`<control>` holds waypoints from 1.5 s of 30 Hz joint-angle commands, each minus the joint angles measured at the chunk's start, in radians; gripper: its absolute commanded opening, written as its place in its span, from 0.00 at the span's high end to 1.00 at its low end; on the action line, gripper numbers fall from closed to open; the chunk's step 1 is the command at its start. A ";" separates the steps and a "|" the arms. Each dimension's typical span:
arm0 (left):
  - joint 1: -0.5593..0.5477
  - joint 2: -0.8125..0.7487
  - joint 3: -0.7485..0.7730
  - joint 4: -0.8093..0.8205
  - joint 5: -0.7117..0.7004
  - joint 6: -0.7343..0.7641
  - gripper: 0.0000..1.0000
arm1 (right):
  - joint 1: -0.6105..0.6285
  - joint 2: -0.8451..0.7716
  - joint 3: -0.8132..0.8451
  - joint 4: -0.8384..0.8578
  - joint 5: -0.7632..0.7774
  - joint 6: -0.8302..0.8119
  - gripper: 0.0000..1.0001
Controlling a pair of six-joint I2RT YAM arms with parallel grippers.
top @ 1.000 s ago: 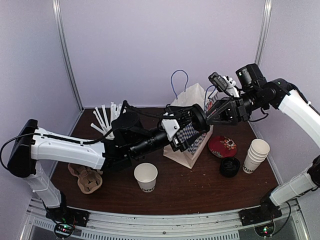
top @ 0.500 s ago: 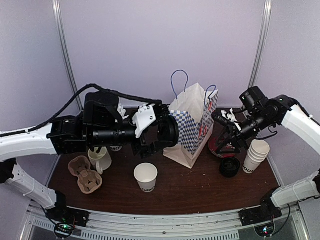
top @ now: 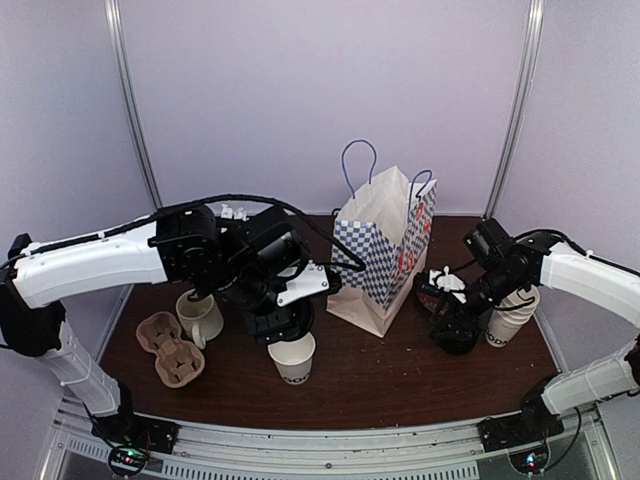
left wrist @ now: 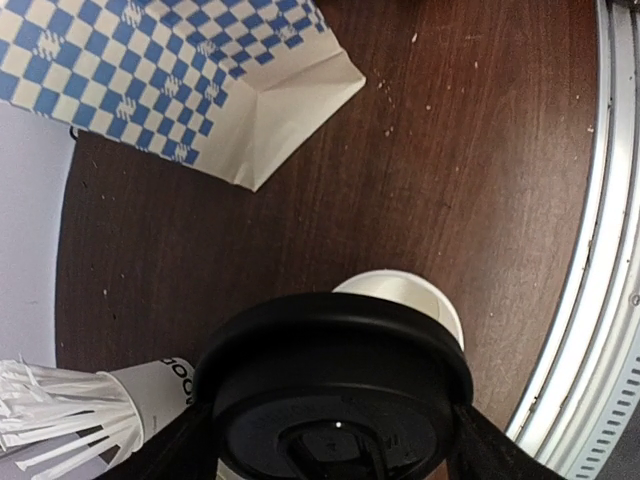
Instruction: Pack the takeout coffee
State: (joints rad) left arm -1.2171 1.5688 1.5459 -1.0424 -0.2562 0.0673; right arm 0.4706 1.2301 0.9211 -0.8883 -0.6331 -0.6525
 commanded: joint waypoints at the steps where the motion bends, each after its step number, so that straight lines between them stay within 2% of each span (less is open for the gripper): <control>1: 0.041 0.036 0.065 -0.127 0.026 -0.033 0.20 | -0.004 -0.005 0.018 0.052 0.013 -0.013 0.52; 10: 0.112 0.164 0.161 -0.221 0.105 -0.021 0.18 | -0.004 -0.034 0.008 0.048 0.016 -0.029 0.51; 15: 0.119 0.202 0.196 -0.245 0.194 -0.015 0.19 | -0.004 -0.037 -0.002 0.047 0.004 -0.040 0.50; 28: 0.119 0.298 0.237 -0.285 0.208 -0.012 0.19 | -0.004 -0.027 0.006 0.029 -0.006 -0.051 0.50; 45: 0.120 0.343 0.247 -0.288 0.239 -0.016 0.19 | -0.004 -0.019 0.004 0.027 -0.002 -0.056 0.50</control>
State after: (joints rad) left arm -1.0996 1.8942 1.7638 -1.3144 -0.0460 0.0505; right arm 0.4706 1.2114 0.9230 -0.8562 -0.6292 -0.7021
